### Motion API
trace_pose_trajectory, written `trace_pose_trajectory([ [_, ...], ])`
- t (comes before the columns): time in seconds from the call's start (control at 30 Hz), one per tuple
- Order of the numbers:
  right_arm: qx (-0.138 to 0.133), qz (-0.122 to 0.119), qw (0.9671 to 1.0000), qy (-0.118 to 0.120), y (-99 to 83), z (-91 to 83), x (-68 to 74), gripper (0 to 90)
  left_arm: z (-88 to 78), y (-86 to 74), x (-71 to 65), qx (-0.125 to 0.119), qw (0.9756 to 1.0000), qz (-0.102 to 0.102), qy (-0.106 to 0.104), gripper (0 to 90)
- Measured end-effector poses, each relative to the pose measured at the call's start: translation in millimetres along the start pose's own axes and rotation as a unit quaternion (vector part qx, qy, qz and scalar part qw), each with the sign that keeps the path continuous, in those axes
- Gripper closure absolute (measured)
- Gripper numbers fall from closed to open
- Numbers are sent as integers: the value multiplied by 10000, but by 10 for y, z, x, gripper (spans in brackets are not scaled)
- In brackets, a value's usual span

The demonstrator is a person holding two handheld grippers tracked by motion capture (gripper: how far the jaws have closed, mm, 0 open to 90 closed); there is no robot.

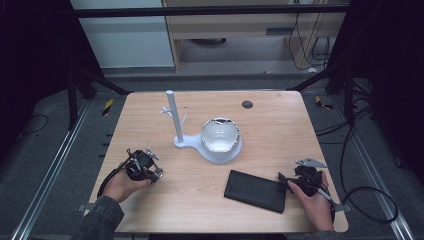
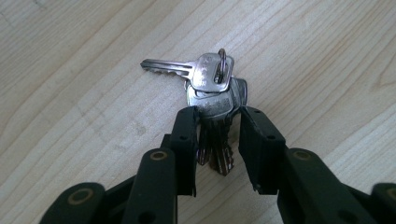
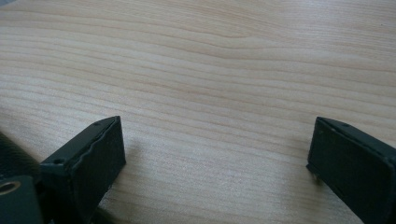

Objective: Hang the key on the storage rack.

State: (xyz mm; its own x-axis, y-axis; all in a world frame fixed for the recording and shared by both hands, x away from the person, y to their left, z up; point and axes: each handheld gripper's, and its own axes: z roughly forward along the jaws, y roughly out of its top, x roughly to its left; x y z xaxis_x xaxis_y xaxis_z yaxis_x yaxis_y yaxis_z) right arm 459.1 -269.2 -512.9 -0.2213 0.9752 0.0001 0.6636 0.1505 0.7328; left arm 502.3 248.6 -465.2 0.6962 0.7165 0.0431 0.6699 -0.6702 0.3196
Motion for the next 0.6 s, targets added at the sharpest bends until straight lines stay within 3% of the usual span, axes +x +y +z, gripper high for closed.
trace_pose_trajectory([
  [0.13, 0, -23, 10000, 12, 1, 2, 2, 40, 12, 7, 4, -12, 10000, 15, -79, 797],
  [0.43, 7, -9, 10000, 43, 4, 2, 19, 39, -74, 12, -16, -67, 9999, 121, -69, 802],
  [0.6, 1, -27, 10000, 63, 4, 2, 24, 39, -86, -18, -37, 131, 9994, 313, -27, 803],
])
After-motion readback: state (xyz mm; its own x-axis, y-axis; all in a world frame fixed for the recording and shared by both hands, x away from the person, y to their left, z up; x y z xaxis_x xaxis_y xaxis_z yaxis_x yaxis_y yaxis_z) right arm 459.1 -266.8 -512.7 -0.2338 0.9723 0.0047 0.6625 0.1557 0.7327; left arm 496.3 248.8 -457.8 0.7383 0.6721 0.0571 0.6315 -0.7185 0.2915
